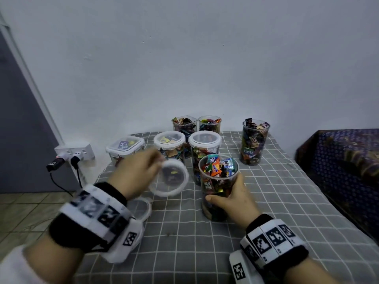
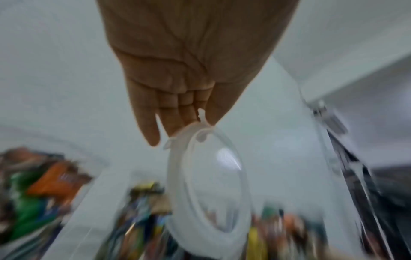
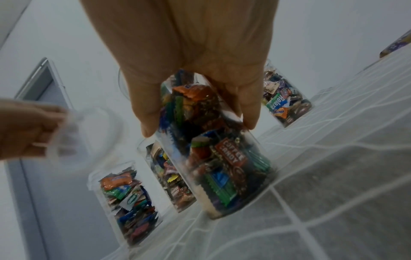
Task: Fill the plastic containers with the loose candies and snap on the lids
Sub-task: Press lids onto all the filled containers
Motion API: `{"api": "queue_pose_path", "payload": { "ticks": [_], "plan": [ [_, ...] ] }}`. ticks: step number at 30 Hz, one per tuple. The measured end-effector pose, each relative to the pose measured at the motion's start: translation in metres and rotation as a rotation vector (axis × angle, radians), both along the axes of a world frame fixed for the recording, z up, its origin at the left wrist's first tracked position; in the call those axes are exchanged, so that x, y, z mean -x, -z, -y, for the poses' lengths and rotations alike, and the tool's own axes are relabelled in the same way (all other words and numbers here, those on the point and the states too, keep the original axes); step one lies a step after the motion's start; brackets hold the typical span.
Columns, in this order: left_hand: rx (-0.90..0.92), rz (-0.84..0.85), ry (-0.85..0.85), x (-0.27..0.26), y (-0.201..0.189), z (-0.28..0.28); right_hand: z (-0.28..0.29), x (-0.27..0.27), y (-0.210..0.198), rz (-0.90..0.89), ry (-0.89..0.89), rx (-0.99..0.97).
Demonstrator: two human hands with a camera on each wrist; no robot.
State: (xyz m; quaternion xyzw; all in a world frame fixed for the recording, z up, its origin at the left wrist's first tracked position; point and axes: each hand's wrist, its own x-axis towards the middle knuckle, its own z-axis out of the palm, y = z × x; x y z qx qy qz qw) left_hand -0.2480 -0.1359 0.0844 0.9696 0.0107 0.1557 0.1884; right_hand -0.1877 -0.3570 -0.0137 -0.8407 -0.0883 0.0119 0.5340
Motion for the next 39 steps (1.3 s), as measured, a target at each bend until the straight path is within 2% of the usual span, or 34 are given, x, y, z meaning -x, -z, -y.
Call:
{"api": "queue_pose_path", "payload": {
  "ticks": [2,4,7,11,13,16,23,31,39],
  "plan": [
    [0.307,0.134,0.082,0.006,-0.026,-0.008,-0.004,0.002,0.0,0.005,-0.012,0.001],
    [0.566,0.171,0.151,0.005,-0.042,-0.01,-0.009,0.004,-0.001,-0.003,-0.034,0.002],
    [0.653,0.062,0.19,-0.011,-0.049,0.002,-0.019,0.009,0.0,-0.004,-0.068,0.0],
    [0.627,-0.137,0.198,-0.038,-0.035,0.017,-0.032,0.019,0.0,-0.001,-0.108,0.007],
    [0.625,-0.171,0.184,-0.048,-0.029,0.024,-0.034,0.021,-0.002,0.001,-0.114,0.037],
    [0.636,-0.178,0.144,-0.058,-0.026,0.03,-0.034,0.022,-0.004,0.007,-0.108,0.078],
    [0.355,-0.165,0.1,-0.071,-0.009,0.036,-0.034,0.022,-0.004,0.026,-0.115,0.071],
    [0.254,-0.124,0.039,-0.074,0.009,0.044,-0.033,0.022,-0.005,0.036,-0.115,0.104],
    [0.019,-0.153,0.09,-0.076,0.002,0.046,-0.033,0.023,-0.004,0.043,-0.118,0.093]
  ]
}}
